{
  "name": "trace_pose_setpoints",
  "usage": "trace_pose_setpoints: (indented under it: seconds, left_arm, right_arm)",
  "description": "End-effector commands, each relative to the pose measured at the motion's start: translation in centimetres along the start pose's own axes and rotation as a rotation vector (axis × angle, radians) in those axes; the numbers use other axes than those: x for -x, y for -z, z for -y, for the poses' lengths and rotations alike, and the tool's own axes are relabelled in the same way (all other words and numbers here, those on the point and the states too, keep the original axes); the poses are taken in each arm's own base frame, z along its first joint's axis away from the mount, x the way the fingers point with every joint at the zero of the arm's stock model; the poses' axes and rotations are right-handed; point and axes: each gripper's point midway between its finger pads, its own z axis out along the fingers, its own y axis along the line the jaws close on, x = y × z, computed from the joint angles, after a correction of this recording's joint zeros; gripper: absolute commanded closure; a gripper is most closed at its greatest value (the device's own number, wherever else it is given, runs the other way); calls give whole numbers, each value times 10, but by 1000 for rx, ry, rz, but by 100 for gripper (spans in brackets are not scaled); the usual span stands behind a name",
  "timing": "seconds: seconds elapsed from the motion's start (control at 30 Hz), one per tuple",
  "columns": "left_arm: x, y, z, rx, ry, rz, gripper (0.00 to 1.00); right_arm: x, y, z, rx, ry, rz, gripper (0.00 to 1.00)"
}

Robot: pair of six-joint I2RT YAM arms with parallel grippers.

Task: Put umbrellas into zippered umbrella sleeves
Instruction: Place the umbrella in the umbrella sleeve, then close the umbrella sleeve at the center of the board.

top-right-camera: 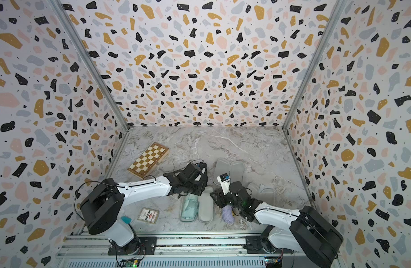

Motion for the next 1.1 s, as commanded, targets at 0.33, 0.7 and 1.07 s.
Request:
trace_pose_setpoints:
  seconds: [0.33,0.7,1.07]
  left_arm:
    - [-5,51,-6,-12,16,108,76]
    - [-41,73,-64,175,99,191,74]
    - [-65,65,-88,201,155,232,73]
  right_arm:
    - [26,11,33,-219,-5,70,62]
    - [19,1,18,-185,44,21,72]
    - [7,-27,-16,-99,87,-53,73]
